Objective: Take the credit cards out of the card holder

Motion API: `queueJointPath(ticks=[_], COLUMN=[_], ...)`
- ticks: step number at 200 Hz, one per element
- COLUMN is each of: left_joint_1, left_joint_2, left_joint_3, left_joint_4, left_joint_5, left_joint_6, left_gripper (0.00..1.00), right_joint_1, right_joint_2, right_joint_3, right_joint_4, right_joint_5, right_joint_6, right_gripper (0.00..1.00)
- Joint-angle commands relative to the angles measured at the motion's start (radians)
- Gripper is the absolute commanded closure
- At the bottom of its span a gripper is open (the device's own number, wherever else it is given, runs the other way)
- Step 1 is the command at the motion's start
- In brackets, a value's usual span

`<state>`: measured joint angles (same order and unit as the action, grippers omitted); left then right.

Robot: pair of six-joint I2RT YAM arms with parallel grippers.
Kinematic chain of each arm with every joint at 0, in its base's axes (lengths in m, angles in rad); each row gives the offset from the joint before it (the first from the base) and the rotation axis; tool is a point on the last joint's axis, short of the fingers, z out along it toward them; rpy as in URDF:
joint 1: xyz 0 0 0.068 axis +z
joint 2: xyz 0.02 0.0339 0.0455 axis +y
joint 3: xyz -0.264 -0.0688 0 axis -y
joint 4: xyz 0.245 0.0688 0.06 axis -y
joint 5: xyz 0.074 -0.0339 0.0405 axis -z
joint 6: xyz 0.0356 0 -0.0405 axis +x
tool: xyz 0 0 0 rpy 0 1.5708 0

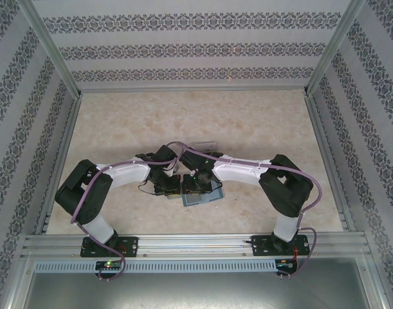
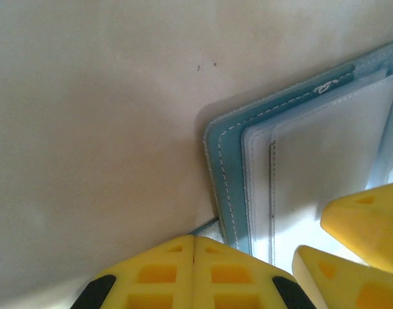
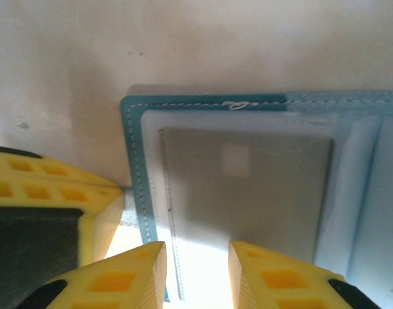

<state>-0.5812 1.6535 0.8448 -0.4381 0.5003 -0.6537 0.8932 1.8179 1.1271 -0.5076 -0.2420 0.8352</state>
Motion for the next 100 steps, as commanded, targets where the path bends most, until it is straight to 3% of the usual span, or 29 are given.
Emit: queueJointPath(ticks=[1,44,100], left_joint_1=[0.006,0.018,0.029], left_joint_2=[-0.006,-0.012,-0.018], left_joint_3=[-0.035,-0.048,-0.057], left_joint_4=[-0.034,-0.027,-0.024], left_joint_5=[-0.008,-0.001,0.01], left_joint_6=[0.034,0.041,0.045], left_gripper=[1.0,1.0,1.0], right_joint_1=[0.009,0.02,0.047], right_joint_2=[0.027,0.037,0.069], right_joint_3=[0.016,0.058,0.138], right_joint_4=[-0.036,-0.163,-0.293], right_joint_5=[0.049,0.151,0.251], right_joint_6=[0.008,-0.022,-0.042], right_gripper=[0.67,0.57,0.53])
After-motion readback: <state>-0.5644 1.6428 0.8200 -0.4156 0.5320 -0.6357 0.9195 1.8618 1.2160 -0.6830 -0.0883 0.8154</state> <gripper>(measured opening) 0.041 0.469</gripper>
